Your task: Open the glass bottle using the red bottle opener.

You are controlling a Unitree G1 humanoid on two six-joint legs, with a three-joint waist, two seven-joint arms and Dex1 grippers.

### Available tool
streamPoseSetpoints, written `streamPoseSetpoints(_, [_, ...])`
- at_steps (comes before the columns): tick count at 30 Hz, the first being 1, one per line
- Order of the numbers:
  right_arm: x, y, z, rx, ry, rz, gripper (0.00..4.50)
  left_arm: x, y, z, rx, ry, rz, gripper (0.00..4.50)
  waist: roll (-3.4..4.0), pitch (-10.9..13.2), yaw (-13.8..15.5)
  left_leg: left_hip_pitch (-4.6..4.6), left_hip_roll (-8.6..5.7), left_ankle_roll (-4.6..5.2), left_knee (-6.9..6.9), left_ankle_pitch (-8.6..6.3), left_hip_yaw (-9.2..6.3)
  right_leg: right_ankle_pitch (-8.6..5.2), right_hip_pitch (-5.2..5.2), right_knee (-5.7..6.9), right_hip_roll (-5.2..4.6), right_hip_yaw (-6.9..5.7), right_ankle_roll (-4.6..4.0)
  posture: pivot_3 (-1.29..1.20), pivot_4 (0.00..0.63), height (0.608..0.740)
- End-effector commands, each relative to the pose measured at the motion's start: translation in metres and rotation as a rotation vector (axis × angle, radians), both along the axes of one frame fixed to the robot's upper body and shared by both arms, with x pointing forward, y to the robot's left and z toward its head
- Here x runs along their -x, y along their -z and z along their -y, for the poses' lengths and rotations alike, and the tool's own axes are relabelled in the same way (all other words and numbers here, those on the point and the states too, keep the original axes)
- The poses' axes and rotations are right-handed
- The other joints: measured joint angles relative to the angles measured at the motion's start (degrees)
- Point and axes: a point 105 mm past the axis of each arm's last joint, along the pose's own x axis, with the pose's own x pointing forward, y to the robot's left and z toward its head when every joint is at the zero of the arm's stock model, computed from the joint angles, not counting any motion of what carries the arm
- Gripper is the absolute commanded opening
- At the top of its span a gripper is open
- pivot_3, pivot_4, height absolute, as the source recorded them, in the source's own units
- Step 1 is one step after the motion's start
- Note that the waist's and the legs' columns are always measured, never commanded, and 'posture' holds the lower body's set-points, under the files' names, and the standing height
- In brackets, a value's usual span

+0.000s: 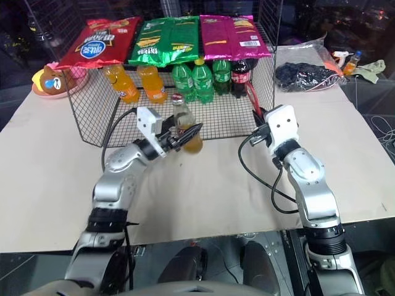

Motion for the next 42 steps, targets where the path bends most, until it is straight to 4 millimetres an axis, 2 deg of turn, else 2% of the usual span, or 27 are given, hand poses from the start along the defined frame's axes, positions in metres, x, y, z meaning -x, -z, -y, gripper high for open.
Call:
streamPoseSetpoints(1, [0.001, -0.016, -0.006, -0.016, -0.025, 0.068, 0.00, 0.015, -0.019, 0.002, 0.010, 0.012, 0.073, 2.57, 0.00, 0.0, 0.0, 0.00, 0.00, 0.00, 0.00, 0.00, 0.01, 0.00, 0.00, 0.00, 0.00, 0.01, 0.00, 0.00, 0.150, 0.740])
streamPoseSetpoints(5, [0.001, -0.020, -0.013, -0.015, -0.051, 0.081, 0.00, 0.021, -0.008, 0.002, -0.011, 0.001, 0.049, 2.57, 0.01, 0.0, -0.1, 0.01, 0.01, 0.00, -0.01, 0.00, 0.01, 0.00, -0.01, 0.00, 0.01, 0.01, 0.00, 0.00, 0.150, 0.740])
streamPoseSetpoints(13, [-0.001, -0.021, -0.018, -0.012, -0.067, 0.086, 0.00, 0.022, -0.006, 0.002, 0.022, -0.018, 0.053, 2.57, 0.01, 0.0, -0.1, 0.01, 0.00, 0.00, -0.01, 0.00, 0.03, 0.00, -0.01, 0.00, 0.00, 0.01, 0.00, 0.00, 0.150, 0.740])
streamPoseSetpoints(14, [-0.002, -0.021, -0.018, -0.013, -0.067, 0.086, 0.00, 0.023, -0.005, 0.002, 0.022, -0.019, 0.055, 3.60, 0.01, 0.0, -0.1, 0.01, 0.01, 0.00, -0.01, 0.00, 0.03, 0.00, -0.01, 0.00, 0.00, 0.01, 0.00, 0.00, 0.150, 0.740])
streamPoseSetpoints(15, [-0.002, -0.021, -0.018, -0.014, -0.068, 0.085, 0.00, 0.023, -0.005, 0.002, 0.025, -0.021, 0.056, 3.91, 0.01, 0.0, -0.1, 0.01, 0.01, 0.00, -0.01, 0.00, 0.03, 0.00, -0.01, 0.00, 0.01, 0.01, 0.00, 0.00, 0.150, 0.740])
streamPoseSetpoints(16, [-0.002, -0.021, -0.018, -0.015, -0.068, 0.084, 0.00, 0.023, -0.005, 0.002, 0.028, -0.022, 0.056, 4.42, 0.01, 0.0, -0.1, 0.02, 0.01, 0.00, -0.01, 0.00, 0.03, 0.00, -0.01, 0.00, 0.00, 0.02, 0.00, 0.00, 0.150, 0.740])
streamPoseSetpoints(17, [-0.003, -0.020, -0.018, -0.014, -0.069, 0.083, 0.00, 0.022, -0.004, 0.000, 0.031, -0.030, 0.052, 4.46, 0.01, 0.0, -0.1, 0.02, 0.01, 0.00, -0.01, 0.00, 0.04, 0.00, -0.01, 0.00, 0.00, 0.02, 0.00, 0.00, 0.150, 0.740])
streamPoseSetpoints(21, [-0.003, -0.018, -0.018, -0.013, -0.073, 0.075, 0.00, 0.022, -0.006, -0.005, 0.093, -0.036, 0.038, 4.46, 0.01, 0.0, -0.1, 0.02, 0.01, 0.00, -0.01, 0.00, 0.04, 0.00, -0.01, 0.00, 0.00, 0.03, 0.00, 0.00, 0.150, 0.740])
streamPoseSetpoints(30, [-0.004, -0.013, -0.017, -0.012, -0.072, 0.059, 0.00, 0.031, -0.027, -0.005, 0.144, -0.015, 0.176, 4.46, 0.01, 0.0, 0.0, 0.02, 0.01, 0.00, -0.02, 0.00, 0.05, 0.00, -0.01, -0.01, -0.01, 0.03, 0.00, 0.00, 0.150, 0.740])
streamPoseSetpoints(37, [-0.008, -0.015, -0.018, -0.005, -0.084, 0.059, 0.00, 0.040, -0.014, -0.001, 0.115, 0.031, 0.173, 4.46, 0.02, 0.0, -0.1, 0.03, 0.01, 0.00, -0.03, 0.00, 0.08, 0.00, -0.01, -0.01, 0.00, 0.06, -0.01, 0.00, 0.150, 0.740])
streamPoseSetpoints(42, [-0.010, -0.018, -0.019, -0.003, -0.098, 0.061, 0.00, 0.037, -0.009, -0.001, 0.103, 0.013, 0.180, 4.46, 0.02, 0.0, -0.1, 0.03, 0.01, 0.00, -0.03, -0.01, 0.08, 0.00, 0.00, -0.01, 0.01, 0.05, -0.01, 0.00, 0.150, 0.740])
